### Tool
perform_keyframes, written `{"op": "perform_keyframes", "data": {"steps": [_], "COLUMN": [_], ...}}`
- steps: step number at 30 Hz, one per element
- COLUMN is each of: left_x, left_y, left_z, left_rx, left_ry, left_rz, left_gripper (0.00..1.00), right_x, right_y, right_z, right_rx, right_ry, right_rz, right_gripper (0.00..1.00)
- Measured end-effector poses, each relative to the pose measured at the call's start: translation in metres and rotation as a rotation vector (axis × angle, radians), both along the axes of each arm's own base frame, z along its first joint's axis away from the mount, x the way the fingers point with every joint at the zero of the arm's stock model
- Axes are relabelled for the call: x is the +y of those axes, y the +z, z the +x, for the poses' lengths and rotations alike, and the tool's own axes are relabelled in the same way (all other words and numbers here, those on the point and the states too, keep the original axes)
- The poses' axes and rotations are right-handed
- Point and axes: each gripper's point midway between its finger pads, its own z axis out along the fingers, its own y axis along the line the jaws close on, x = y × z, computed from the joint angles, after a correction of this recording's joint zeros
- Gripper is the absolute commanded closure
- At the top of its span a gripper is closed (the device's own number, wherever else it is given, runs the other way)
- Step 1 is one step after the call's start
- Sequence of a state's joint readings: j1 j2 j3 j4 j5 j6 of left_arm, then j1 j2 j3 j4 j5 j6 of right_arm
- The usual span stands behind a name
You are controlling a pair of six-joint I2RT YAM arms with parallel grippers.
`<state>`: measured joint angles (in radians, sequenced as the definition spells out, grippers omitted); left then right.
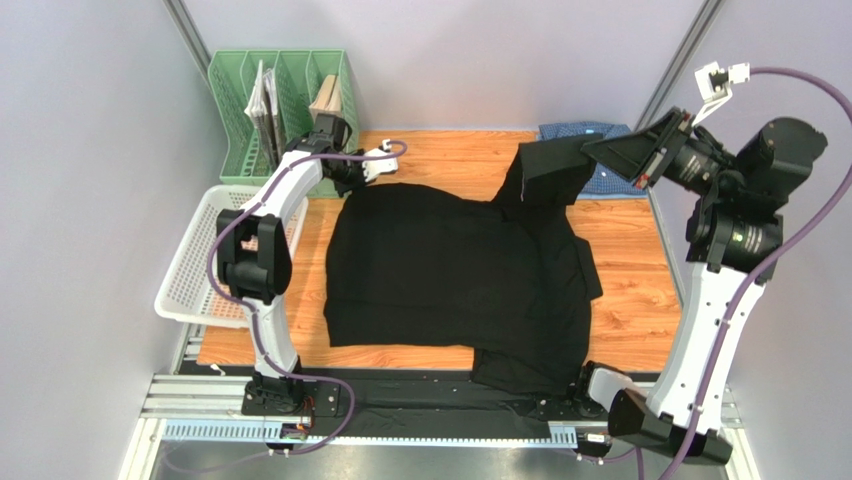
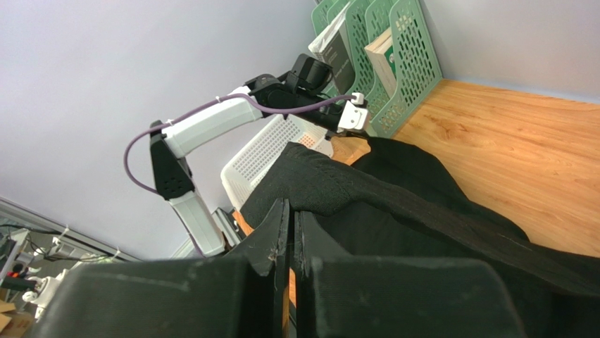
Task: Fold and stack the long sleeve shirts
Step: Fold the shirt
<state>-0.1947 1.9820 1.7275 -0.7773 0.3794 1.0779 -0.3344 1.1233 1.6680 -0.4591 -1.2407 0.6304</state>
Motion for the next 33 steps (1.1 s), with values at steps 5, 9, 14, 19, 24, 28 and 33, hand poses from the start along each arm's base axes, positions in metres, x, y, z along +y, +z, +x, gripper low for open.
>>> {"op": "perform_keyframes", "data": {"steps": [5,9,14,19,24,28,33], "left_x": [0.006,0.008,0.011,0.010,0.002,-0.008,-0.016], "left_y": [0.001,-0.010,-0.034,-0.042,-0.012,0.030,0.054], "left_z": [-0.039,-0.059,-0.079,-0.089,-0.071,-0.038,0.000], "left_rx": [0.025,0.061,0.128,0.161,0.115,-0.011,-0.116], "left_ry": [-0.027,-0.041,-0.065,-0.080,-0.045,-0.034,-0.054], "left_rz": [0.004,0.011,0.034,0.029,-0.038,-0.093,-0.108], "left_gripper": [1.00,1.00,1.00,0.76,0.38,0.19,0.15], "right_x": [0.005,0.011,0.017,0.022,0.022,0.011,-0.002], "right_y": [-0.018,-0.047,-0.074,-0.085,-0.083,-0.074,-0.084], "right_z": [-0.028,-0.046,-0.070,-0.093,-0.114,-0.120,-0.136], "right_rx": [0.018,0.075,0.118,0.121,-0.002,-0.186,-0.265], "right_ry": [-0.009,-0.007,-0.017,-0.032,-0.078,-0.179,-0.277], "right_rz": [-0.013,-0.019,-0.060,-0.118,-0.267,-0.458,-0.606], "right_gripper": [1.00,1.00,1.00,1.00,1.00,1.00,1.00]}}
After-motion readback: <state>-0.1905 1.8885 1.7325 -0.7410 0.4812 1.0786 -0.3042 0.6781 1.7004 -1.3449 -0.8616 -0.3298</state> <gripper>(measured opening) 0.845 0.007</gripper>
